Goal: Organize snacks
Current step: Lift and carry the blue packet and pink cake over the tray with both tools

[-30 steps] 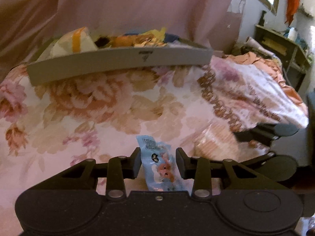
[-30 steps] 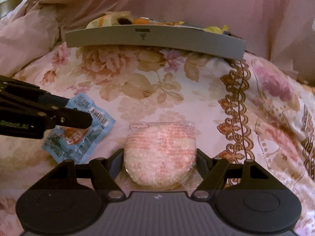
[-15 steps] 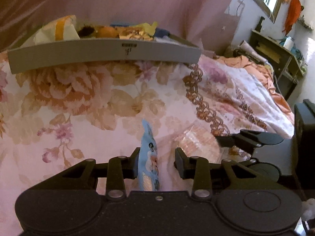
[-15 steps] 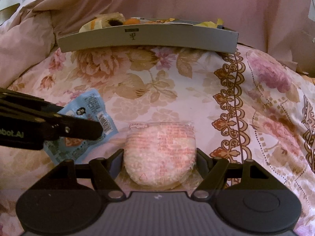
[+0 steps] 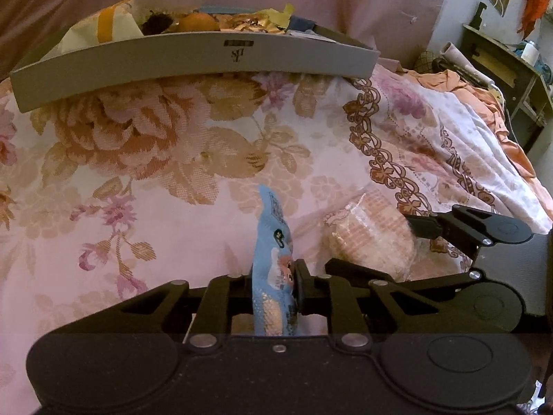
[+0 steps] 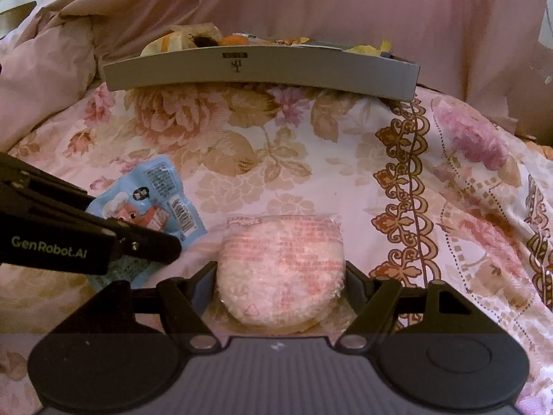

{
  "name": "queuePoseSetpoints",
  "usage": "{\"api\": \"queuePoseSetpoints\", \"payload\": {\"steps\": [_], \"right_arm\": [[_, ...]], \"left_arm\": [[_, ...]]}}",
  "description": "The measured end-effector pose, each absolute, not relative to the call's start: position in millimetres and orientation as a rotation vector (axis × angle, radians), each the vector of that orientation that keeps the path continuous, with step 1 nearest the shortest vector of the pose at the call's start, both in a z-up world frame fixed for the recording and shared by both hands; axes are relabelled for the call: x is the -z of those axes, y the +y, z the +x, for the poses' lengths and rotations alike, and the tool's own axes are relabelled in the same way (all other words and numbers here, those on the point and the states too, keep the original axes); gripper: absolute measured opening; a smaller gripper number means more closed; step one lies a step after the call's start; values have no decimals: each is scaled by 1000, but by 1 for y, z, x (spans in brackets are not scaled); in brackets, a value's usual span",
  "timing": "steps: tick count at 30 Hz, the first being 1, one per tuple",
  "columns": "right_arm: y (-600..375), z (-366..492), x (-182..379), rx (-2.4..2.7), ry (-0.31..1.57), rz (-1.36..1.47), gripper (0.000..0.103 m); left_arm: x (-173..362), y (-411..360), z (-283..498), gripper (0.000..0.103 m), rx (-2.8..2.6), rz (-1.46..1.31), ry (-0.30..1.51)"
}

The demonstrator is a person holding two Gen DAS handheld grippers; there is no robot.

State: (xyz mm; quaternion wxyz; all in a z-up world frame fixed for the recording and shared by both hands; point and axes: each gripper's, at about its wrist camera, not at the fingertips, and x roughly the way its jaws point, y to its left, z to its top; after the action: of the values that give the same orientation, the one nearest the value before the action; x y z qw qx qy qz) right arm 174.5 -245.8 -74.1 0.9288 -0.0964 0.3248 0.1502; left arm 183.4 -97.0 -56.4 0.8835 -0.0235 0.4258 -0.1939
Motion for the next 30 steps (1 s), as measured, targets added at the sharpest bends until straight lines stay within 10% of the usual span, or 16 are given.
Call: {"api": "queuePoseSetpoints", "payload": {"steps": [30], "right_arm": [[-254,212,-23,-222,373,-132,77]], "left_arm": [[-63,-81,239,17,365,-55,594]]}}
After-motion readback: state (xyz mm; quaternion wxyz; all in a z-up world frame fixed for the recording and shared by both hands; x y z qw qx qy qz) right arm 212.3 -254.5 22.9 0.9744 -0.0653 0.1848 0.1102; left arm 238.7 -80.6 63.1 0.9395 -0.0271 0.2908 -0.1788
